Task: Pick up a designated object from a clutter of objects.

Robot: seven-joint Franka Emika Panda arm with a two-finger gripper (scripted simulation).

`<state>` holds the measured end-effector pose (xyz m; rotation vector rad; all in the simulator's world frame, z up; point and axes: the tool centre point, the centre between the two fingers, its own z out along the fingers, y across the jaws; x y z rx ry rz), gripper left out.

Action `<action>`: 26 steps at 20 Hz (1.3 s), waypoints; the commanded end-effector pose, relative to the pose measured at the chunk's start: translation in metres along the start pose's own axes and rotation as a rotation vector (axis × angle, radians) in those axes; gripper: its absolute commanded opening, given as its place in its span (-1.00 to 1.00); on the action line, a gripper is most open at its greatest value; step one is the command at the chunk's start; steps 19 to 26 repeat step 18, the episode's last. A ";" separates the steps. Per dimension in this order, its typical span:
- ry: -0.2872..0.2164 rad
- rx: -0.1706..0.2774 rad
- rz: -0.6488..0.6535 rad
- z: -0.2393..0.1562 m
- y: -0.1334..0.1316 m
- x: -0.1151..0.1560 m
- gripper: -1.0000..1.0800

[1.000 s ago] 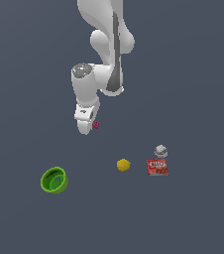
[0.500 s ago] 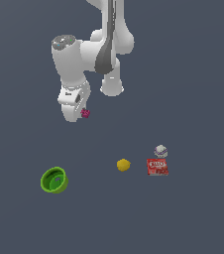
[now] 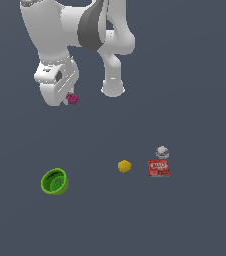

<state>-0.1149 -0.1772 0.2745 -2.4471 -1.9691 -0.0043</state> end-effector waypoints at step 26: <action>-0.003 0.001 0.000 -0.087 0.016 -0.038 -1.00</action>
